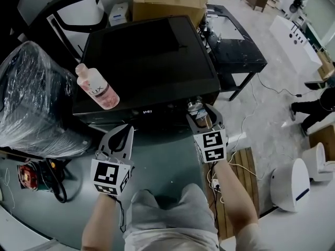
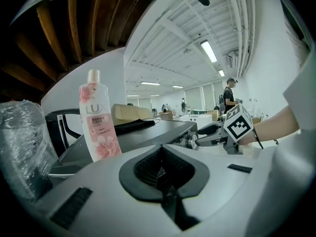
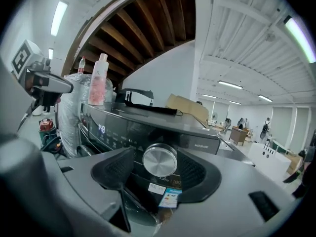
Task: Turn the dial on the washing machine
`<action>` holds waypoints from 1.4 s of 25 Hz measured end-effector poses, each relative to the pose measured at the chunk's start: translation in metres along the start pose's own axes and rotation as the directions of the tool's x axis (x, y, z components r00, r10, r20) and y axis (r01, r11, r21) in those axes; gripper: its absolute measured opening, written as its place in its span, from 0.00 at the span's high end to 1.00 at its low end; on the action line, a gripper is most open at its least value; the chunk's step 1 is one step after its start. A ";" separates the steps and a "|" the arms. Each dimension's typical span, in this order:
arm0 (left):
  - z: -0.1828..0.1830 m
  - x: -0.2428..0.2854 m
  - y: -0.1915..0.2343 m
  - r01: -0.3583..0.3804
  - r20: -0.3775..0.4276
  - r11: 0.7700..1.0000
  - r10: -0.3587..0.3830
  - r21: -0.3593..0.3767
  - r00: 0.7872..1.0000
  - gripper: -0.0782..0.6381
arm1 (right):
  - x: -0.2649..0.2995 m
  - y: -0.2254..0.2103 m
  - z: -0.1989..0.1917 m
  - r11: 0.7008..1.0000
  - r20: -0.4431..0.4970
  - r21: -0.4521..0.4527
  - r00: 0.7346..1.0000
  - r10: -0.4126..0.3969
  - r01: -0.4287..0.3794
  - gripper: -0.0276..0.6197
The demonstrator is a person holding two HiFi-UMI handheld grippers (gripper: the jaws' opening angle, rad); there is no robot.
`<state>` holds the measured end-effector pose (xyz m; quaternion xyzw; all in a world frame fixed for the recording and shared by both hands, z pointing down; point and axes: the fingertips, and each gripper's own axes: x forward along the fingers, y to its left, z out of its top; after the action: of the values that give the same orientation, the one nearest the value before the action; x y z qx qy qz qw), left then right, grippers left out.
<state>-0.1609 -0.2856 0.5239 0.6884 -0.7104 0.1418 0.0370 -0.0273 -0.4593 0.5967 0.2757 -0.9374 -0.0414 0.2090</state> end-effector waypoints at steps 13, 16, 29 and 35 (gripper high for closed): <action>-0.048 0.021 0.008 0.023 -0.056 0.999 -0.025 -0.034 0.998 0.86 | 0.030 -0.008 -0.020 0.997 -0.021 0.006 0.997 -0.076 0.076 0.49; -0.048 0.022 0.005 0.036 -0.058 0.999 -0.038 -0.032 0.998 0.86 | 0.031 -0.011 -0.025 0.995 -0.006 0.044 0.996 -0.092 0.092 0.50; -0.044 0.016 0.004 0.074 -0.047 0.991 -0.080 -0.115 0.996 0.86 | 0.029 -0.020 -0.029 0.857 0.098 0.515 0.993 -0.064 0.004 0.50; -0.038 0.009 0.004 0.078 -0.044 0.990 -0.084 -0.118 0.995 0.86 | 0.027 -0.023 -0.032 0.650 0.167 0.754 0.984 -0.060 -0.088 0.50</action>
<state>-0.1712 -0.2844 0.5619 0.7098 -0.6876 0.1154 0.1002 -0.0233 -0.4918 0.6316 0.3256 -0.8854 0.3316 -0.0092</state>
